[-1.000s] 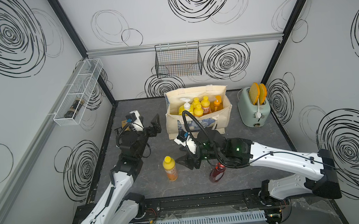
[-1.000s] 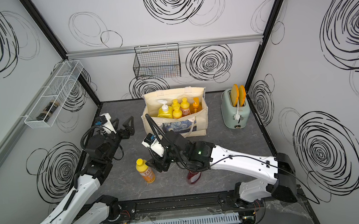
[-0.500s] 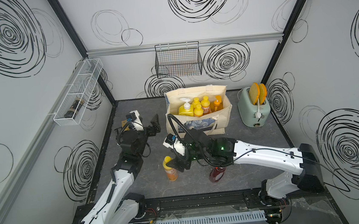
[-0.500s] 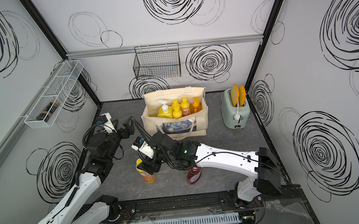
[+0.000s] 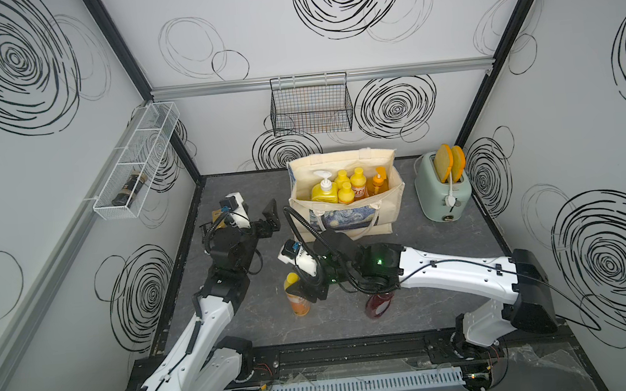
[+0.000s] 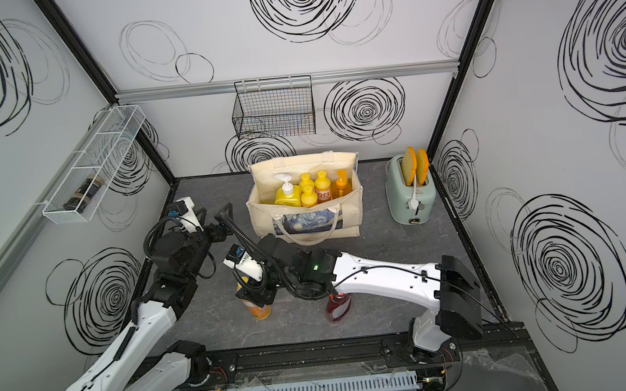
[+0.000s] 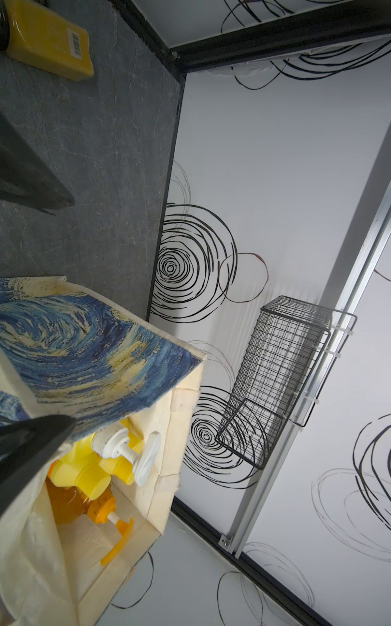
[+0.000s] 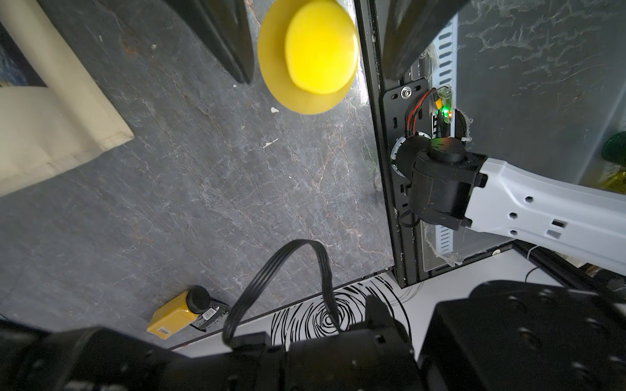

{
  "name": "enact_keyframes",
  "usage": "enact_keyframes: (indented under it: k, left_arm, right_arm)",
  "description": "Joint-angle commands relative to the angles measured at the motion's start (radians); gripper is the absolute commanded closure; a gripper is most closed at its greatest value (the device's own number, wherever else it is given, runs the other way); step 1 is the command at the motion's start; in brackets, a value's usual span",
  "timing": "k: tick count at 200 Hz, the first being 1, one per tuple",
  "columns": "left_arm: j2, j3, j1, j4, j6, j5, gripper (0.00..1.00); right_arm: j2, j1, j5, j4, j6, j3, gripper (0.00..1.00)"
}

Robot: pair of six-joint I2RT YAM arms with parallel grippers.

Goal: Pack dish soap into the shopping bag
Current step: Pick up the bottle of dish soap at the center of the board.

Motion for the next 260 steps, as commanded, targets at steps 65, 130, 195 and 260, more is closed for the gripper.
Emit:
enact_keyframes:
  k: [65, 130, 195, 260]
  left_arm:
    - [-0.016, 0.006, 0.007, 0.045, -0.007, 0.01, 0.03]
    - [-0.022, 0.006, 0.006, 0.044, -0.008, 0.011, 0.03]
    - [-0.025, 0.008, 0.003, 0.044, -0.005, 0.016, 0.03]
    - [-0.01, 0.042, -0.039, 0.041, 0.005, 0.075, 0.02]
  right_arm:
    - [0.04, 0.011, 0.034, 0.017, -0.014, 0.018, 0.48]
    - [0.016, 0.014, 0.079, 0.011, -0.014, 0.009, 0.62]
    - [-0.077, -0.03, 0.196, -0.025, -0.001, -0.029, 0.73]
    - [-0.231, -0.15, 0.24, -0.098, 0.009, -0.078, 0.82]
